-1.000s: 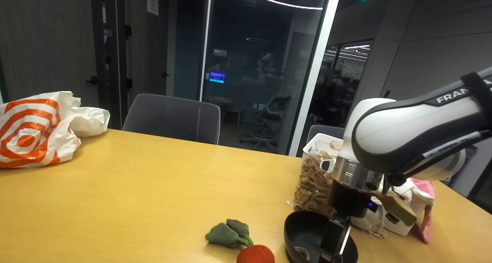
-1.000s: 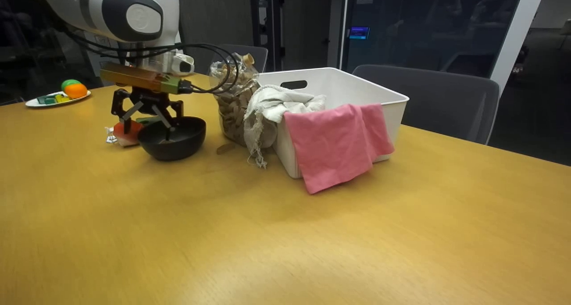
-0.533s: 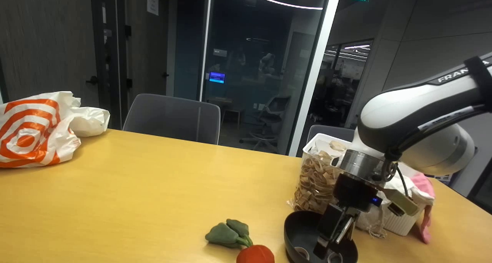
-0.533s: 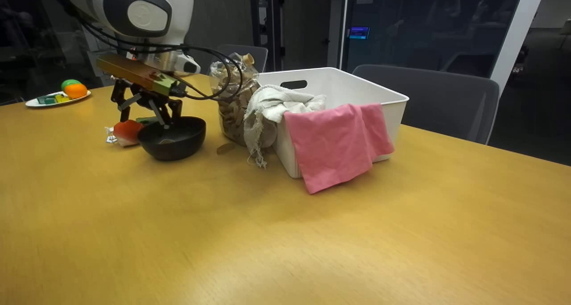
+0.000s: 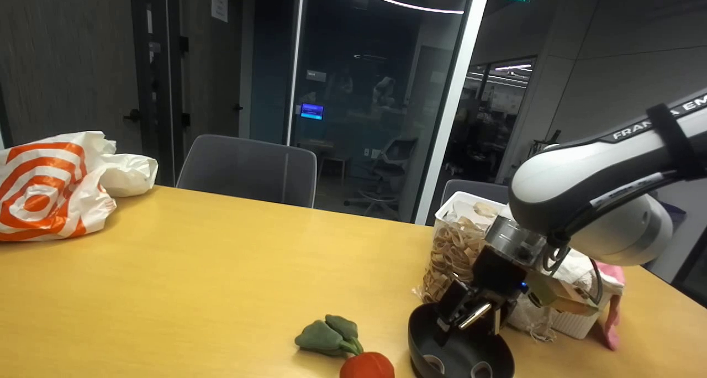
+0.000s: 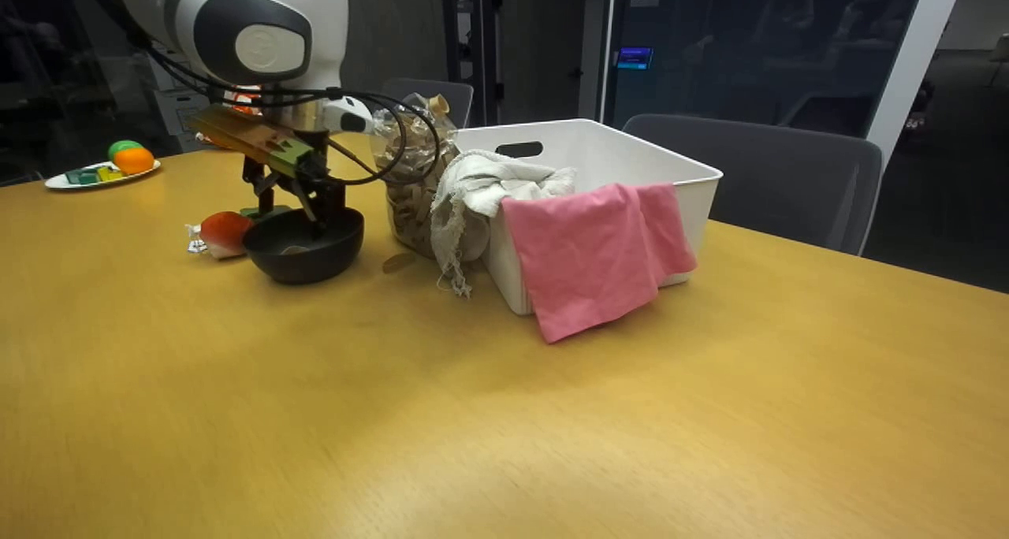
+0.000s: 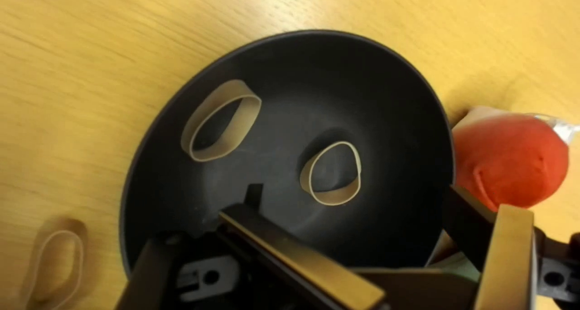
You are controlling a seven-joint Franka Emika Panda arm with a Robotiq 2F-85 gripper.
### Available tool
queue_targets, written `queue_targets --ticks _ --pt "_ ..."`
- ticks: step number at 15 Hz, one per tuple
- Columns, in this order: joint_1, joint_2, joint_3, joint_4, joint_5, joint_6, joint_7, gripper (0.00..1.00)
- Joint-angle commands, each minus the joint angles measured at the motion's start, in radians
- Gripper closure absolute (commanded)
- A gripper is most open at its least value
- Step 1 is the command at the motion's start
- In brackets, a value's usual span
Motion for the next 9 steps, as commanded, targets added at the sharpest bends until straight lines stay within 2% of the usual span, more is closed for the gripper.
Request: queue_targets --ticks 1,4,9 --pt "0.012 -0.011 0.005 -0.034 -0.076 0.041 0.157 0.0" --pt "0.017 -0.011 0.009 -0.042 -0.12 0.021 0.234 0.0" --pt "0.029 0.012 0.017 -0.043 -0.175 0.013 0.284 0.0"
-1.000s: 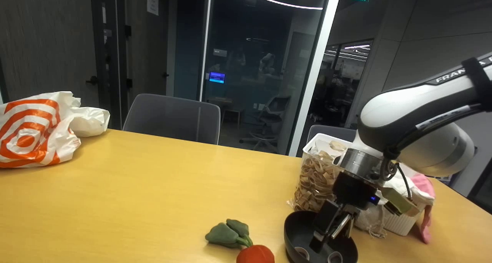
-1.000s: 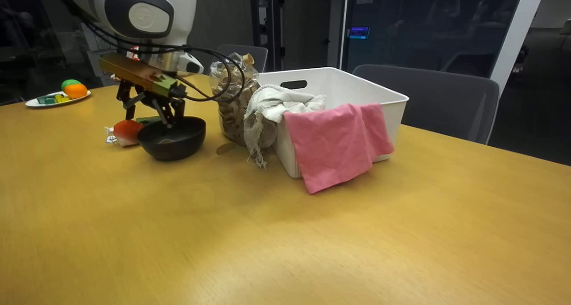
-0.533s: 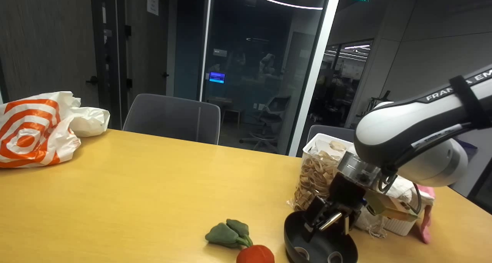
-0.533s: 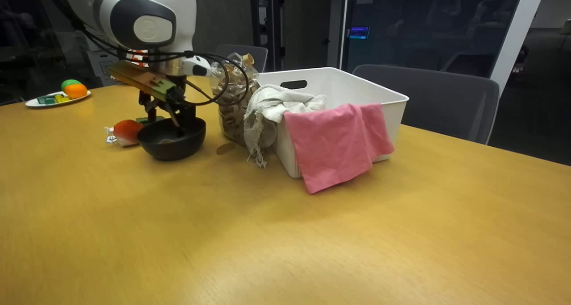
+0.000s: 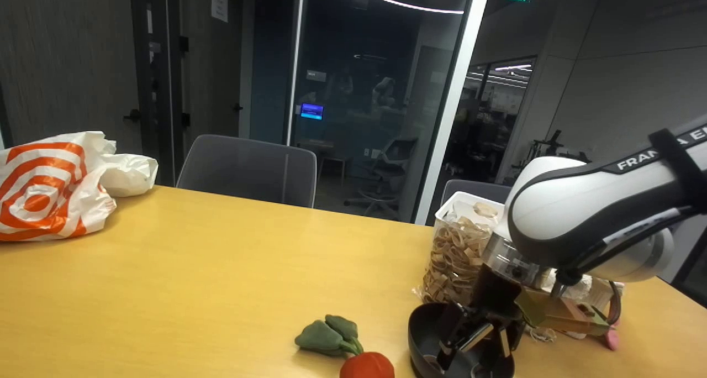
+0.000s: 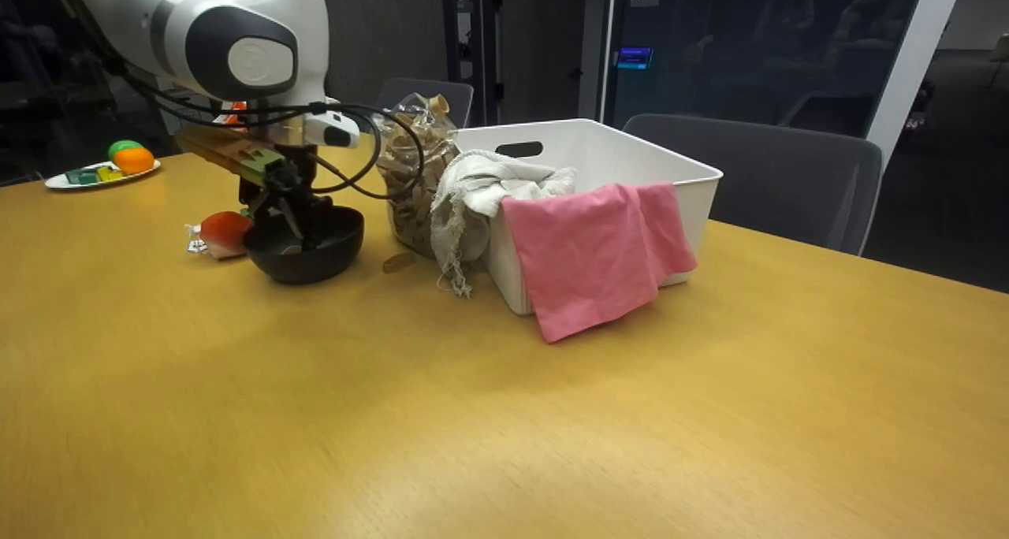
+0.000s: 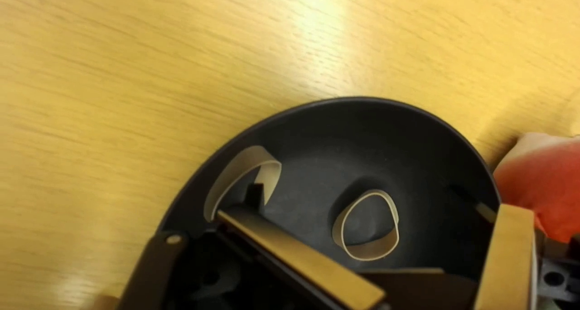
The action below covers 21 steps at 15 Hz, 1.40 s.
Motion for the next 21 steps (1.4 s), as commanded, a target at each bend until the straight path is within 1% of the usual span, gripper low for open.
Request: queue_targets --ticks 1,6,10,11,12,13,14,16,19,21 --pt "0.011 0.014 0.003 -0.001 -0.063 0.006 0.053 0.0" --pt "0.01 0.055 0.001 0.007 -0.113 0.017 0.06 0.0" --pt "0.006 0.066 0.002 0.01 -0.101 0.016 0.044 0.0" --pt "0.005 0.066 0.003 0.01 -0.098 0.013 0.039 0.25" --pt "0.004 0.063 0.003 0.009 -0.099 0.013 0.037 0.25" --pt "0.004 0.058 0.003 0.007 -0.096 0.011 0.032 0.32" --pt "0.003 0.054 0.004 0.007 -0.094 0.01 0.029 0.42" --pt "0.003 0.05 0.003 0.007 -0.094 0.009 0.028 0.55" --pt "0.001 0.048 0.002 0.009 -0.097 0.007 0.028 0.79" --pt "0.0 0.048 -0.001 0.009 -0.101 0.007 0.031 0.84"
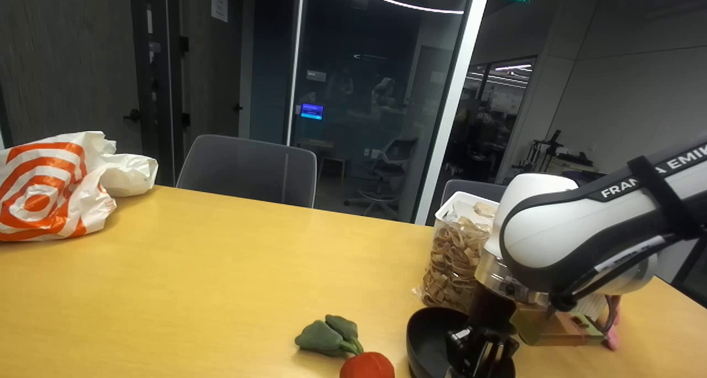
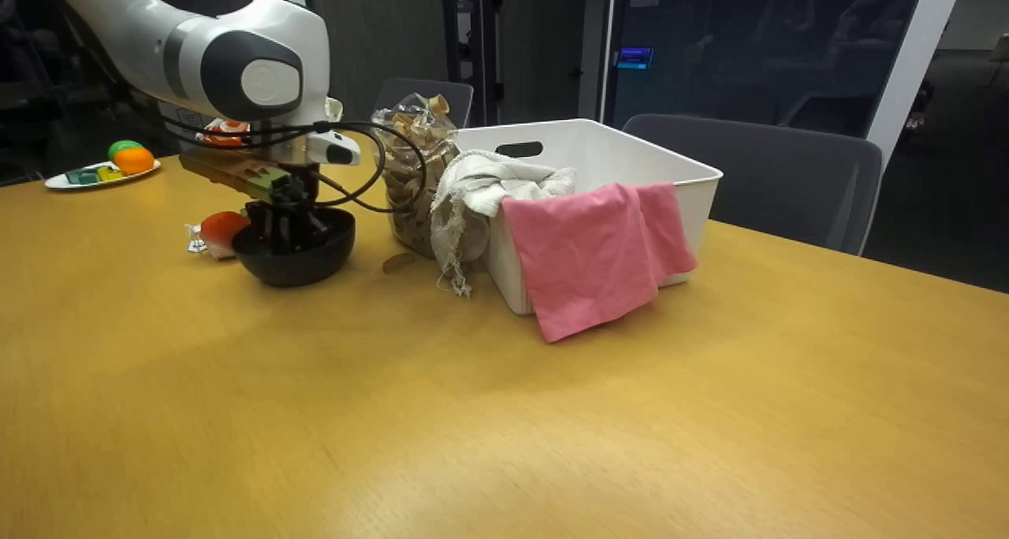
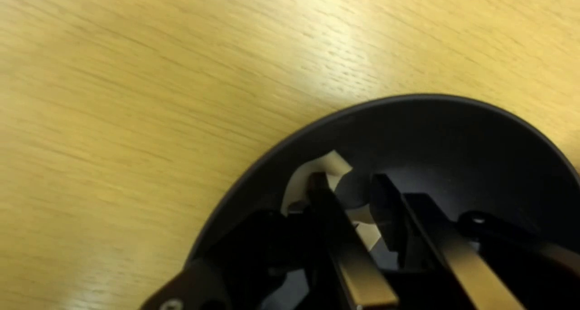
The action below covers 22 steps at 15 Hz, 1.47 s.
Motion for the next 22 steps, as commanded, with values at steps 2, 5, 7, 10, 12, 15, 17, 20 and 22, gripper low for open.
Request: queue_targets --ticks 2,5,7,10,12,15,17,20,22 --pt "-0.005 -0.011 -0.003 0.004 -0.016 0.001 -0.001 0.87" --pt "-0.006 -0.021 -0.005 0.003 -0.015 -0.007 0.0 0.82" --pt "-0.009 -0.039 -0.003 0.003 -0.002 -0.025 -0.014 0.81" --pt "-0.013 -0.077 -0.003 0.0 0.01 -0.039 -0.026 0.8" --pt "-0.013 -0.099 -0.004 0.002 0.016 -0.05 -0.032 0.81" --pt "-0.011 -0.122 -0.006 0.009 0.01 -0.078 -0.039 0.81" --pt "-0.011 -0.109 -0.008 0.021 0.018 -0.104 -0.057 0.55" --pt "-0.008 -0.075 -0.007 0.027 -0.014 -0.1 -0.062 0.38" --pt "-0.008 -0.059 -0.006 0.028 -0.023 -0.096 -0.072 0.23"
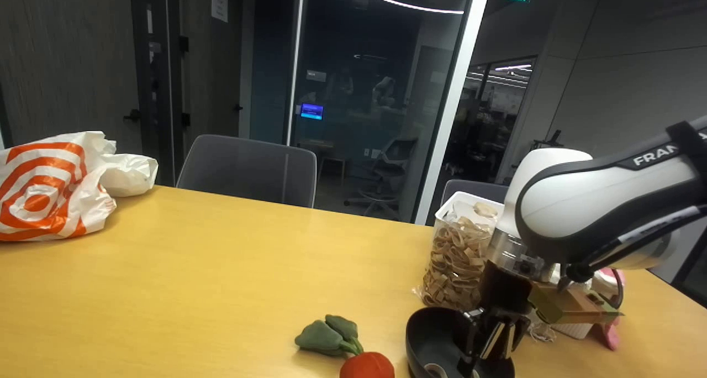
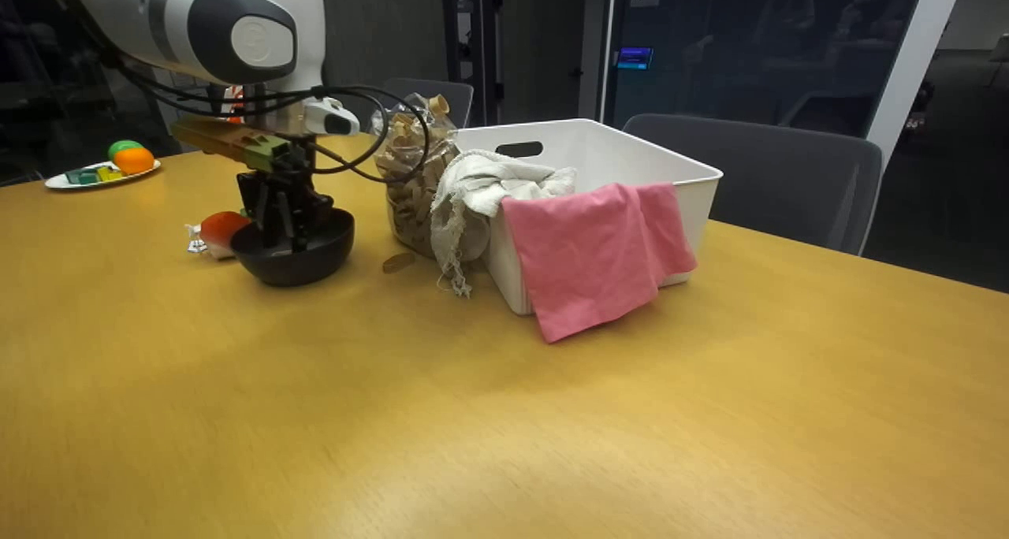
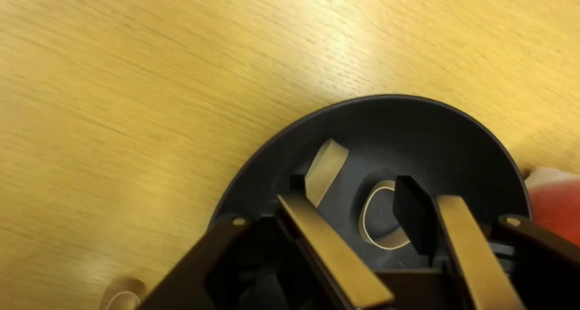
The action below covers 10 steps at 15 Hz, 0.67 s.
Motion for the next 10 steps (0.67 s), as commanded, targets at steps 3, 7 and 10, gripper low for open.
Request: queue_targets --ticks 3,7,10 --pt "-0.001 0.062 -0.001 0.031 -0.039 -0.003 -0.037 0.01" --pt "-0.002 0.085 0.001 0.038 -0.042 -0.001 -0.054 0.32" --pt "-0.001 0.084 0.004 0.041 -0.041 -0.005 -0.069 0.55"
